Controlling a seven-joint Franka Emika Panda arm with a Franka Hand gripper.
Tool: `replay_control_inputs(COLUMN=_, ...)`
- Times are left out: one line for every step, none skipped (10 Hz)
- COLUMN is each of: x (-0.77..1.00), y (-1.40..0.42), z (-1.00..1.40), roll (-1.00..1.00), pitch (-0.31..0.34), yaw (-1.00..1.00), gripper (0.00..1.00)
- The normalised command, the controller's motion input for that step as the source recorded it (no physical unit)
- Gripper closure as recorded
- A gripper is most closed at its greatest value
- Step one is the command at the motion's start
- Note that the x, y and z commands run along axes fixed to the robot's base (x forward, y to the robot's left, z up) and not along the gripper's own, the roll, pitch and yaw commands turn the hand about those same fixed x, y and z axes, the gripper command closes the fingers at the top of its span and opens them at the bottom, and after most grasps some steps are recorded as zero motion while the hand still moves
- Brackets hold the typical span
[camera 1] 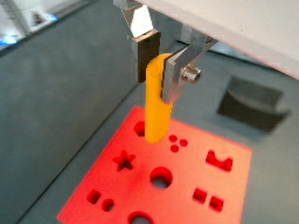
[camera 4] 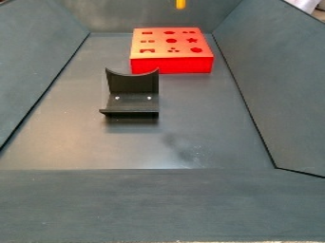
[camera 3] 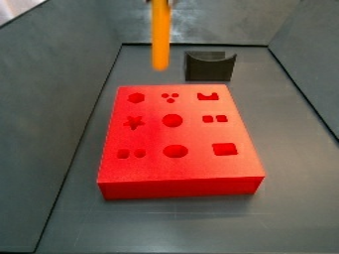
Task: Pick up the oval object. Move up. Move to above the board. Insert the oval object.
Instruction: Insert the oval object.
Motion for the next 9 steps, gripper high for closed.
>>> replay_control_inputs(x=0.00, y=-0.13, z=-0.51, roll=0.00, pitch=-0.054, yaw=-1.00, gripper=1.00)
replay_control_inputs(x=0.00, y=-0.07, z=-0.55, roll=0.00, pitch=-0.054, yaw=-1.00, gripper=1.00)
replay_control_inputs(x=0.00, y=-0.04, z=-0.57, roll=0.00, pitch=-0.059, yaw=-1.00, gripper=1.00)
replay_control_inputs(x=0.00, y=-0.02, z=-0.58, roll=0.00, pitch=-0.050, yaw=-1.00, gripper=1.00)
replay_control_inputs(x=0.00, y=-0.02, z=-0.59, roll=0.00, pitch=-0.047, yaw=-1.00, gripper=1.00)
replay_control_inputs(x=0.00, y=0.00, z=-0.60, roll=0.00, pitch=-0.031, yaw=-1.00, gripper=1.00)
replay_control_inputs(x=0.00, y=-0.13, z=-0.40, roll=0.06, pitch=0.003, yaw=-0.99, gripper=1.00)
replay_control_inputs(x=0.19, y=-0.53, z=-0.01, roll=0.28, pitch=0.089, yaw=-0.35, gripper=1.00)
replay_control_inputs(x=0.39, y=-0.71, z=0.00, roll=0.35, pitch=0.131, yaw=0.00, gripper=1.00)
